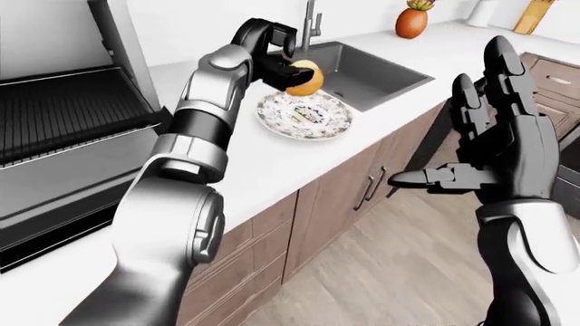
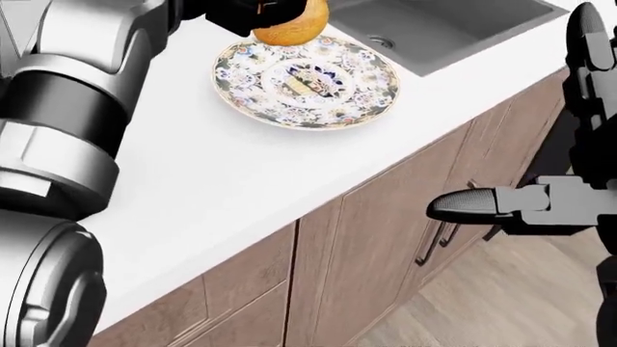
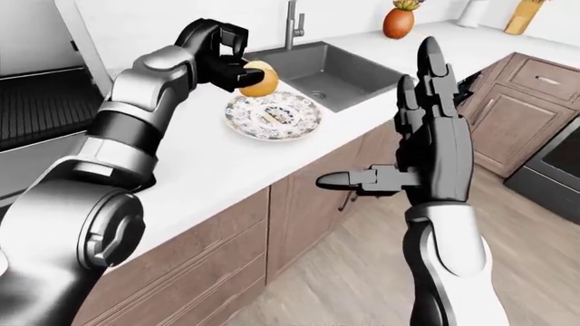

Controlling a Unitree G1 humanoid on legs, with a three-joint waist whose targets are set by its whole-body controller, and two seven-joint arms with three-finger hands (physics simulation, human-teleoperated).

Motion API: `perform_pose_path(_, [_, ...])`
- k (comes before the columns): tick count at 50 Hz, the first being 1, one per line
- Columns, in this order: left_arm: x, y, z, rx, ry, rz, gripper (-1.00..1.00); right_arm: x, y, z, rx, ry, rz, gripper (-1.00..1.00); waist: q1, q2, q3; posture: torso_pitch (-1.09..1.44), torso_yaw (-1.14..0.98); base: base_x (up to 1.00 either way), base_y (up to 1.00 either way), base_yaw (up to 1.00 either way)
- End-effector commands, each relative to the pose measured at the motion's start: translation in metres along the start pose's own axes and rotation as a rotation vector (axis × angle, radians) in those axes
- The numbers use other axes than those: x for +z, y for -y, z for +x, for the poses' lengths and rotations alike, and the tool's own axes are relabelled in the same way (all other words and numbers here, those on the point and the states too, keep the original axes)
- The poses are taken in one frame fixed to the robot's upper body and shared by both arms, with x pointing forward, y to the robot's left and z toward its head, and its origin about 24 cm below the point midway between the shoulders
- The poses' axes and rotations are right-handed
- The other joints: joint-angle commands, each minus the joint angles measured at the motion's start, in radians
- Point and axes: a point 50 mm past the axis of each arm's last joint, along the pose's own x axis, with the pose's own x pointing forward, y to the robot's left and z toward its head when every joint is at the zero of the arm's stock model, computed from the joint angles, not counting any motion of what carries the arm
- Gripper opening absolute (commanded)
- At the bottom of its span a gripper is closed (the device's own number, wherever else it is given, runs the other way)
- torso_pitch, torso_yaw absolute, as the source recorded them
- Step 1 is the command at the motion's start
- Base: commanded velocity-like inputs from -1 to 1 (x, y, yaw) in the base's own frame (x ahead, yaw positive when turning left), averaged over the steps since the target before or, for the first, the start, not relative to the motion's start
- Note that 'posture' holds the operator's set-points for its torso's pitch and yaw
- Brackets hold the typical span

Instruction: Pick the bread from the rack and place it on the plate on the counter.

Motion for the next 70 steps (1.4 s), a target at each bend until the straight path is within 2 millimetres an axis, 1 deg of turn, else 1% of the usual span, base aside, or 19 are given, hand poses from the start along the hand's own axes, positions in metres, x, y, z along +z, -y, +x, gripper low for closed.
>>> perform_pose_path(1, [0.030, -0.004, -0.004, 0.029, 0.124, 0.022, -1.00, 0.013, 0.001, -0.001, -0.006, 0.075, -0.011, 1.00, -0.004, 0.002, -0.026, 0.00, -0.79, 0.00, 0.00, 0.00])
perform_pose_path(12, [0.021, -0.010, -0.004, 0.058, 0.120, -0.002, -1.00, 0.011, 0.001, -0.001, -0.006, 0.072, -0.012, 1.00, -0.048, 0.002, -0.029, 0.00, -0.85, 0.00, 0.00, 0.00])
perform_pose_path(24, [0.019, -0.012, -0.003, 0.067, 0.119, -0.015, -1.00, 0.012, -0.001, 0.001, -0.002, 0.072, -0.009, 1.00, -0.095, 0.000, -0.031, 0.00, -0.91, 0.00, 0.00, 0.00])
perform_pose_path(29, [0.011, -0.017, -0.003, 0.094, 0.113, -0.023, -1.00, 0.010, 0.000, 0.001, -0.004, 0.070, -0.009, 1.00, -0.110, -0.001, -0.029, 0.01, -0.91, 0.00, 0.00, 0.00])
perform_pose_path(34, [0.002, -0.026, -0.004, 0.150, 0.110, -0.034, -1.00, 0.008, 0.001, 0.000, -0.007, 0.066, -0.011, 1.00, -0.120, 0.001, -0.029, 0.01, -0.91, 0.00, 0.00, 0.00])
perform_pose_path(41, [-0.008, -0.034, -0.006, 0.198, 0.093, -0.041, -1.00, 0.006, 0.000, -0.001, -0.008, 0.062, -0.013, 1.00, -0.129, 0.006, -0.029, 0.01, -0.91, 0.00, 0.00, 0.00])
perform_pose_path(45, [-0.009, -0.038, -0.007, 0.218, 0.092, -0.045, -1.00, 0.007, 0.001, -0.001, -0.009, 0.062, -0.014, 1.00, -0.132, 0.007, -0.031, 0.01, -0.91, 0.00, 0.00, 0.00])
perform_pose_path(62, [-0.023, -0.034, -0.005, 0.265, 0.081, -0.065, -1.00, 0.005, 0.002, -0.003, -0.012, 0.060, -0.014, 1.00, -0.140, 0.009, -0.035, 0.01, -0.91, 0.00, 0.00, 0.00])
perform_pose_path(70, [-0.027, -0.036, -0.005, 0.302, 0.073, -0.079, -1.00, 0.006, 0.003, -0.002, -0.014, 0.060, -0.015, 1.00, -0.144, 0.009, -0.035, 0.01, -0.91, 0.00, 0.00, 0.00])
